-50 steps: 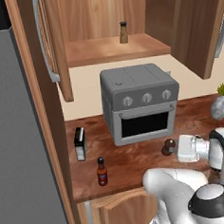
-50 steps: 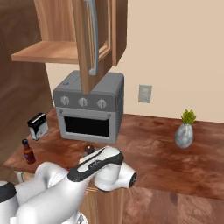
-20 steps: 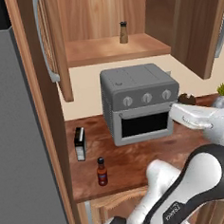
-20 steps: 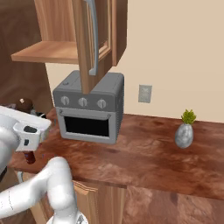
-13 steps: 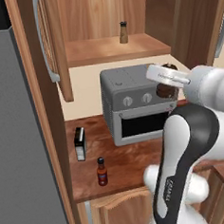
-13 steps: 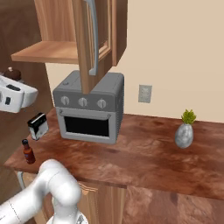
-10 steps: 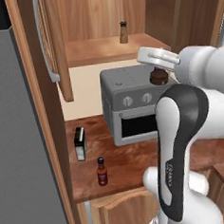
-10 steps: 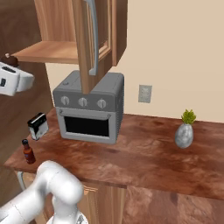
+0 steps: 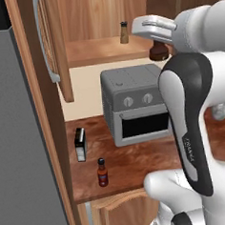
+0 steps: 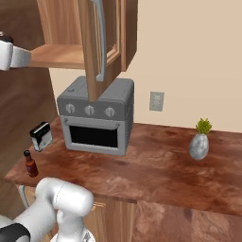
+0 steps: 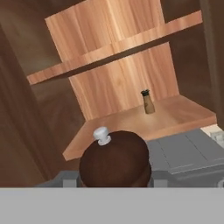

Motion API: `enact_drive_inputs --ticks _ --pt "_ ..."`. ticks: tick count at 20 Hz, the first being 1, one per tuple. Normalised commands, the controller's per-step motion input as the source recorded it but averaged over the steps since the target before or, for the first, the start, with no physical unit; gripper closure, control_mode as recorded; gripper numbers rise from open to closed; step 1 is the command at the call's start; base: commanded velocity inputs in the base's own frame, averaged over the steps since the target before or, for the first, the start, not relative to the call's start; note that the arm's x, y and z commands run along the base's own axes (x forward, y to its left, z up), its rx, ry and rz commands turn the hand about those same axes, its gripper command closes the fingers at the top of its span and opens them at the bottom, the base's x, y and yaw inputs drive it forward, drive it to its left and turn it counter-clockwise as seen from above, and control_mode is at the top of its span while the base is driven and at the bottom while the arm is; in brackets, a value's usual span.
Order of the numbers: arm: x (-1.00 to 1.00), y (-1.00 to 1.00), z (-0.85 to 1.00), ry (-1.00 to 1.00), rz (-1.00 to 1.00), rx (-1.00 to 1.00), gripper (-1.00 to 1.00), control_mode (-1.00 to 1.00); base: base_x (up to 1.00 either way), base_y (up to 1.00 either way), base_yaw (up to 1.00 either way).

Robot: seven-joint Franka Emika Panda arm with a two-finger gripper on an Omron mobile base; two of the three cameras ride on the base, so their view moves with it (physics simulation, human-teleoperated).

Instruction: There are various items on the counter. Only move the condiments/shakers into the cabinet.

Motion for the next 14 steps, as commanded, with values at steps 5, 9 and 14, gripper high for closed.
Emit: enact_drive_inputs --ticks 5,9,14 --pt "0.36 0.0 -0.19 -0.19 0.0 0.0 1.0 -1.0 0.0 0.0 0.0" --pt "0.58 0.03 -0.2 -0.03 -0.01 0.04 1.0 -1.0 0.0 0.0 0.0" --pt "0.7 0.11 -0.03 0.03 -0.06 0.11 1.0 -1.0 0.0 0.0 0.0"
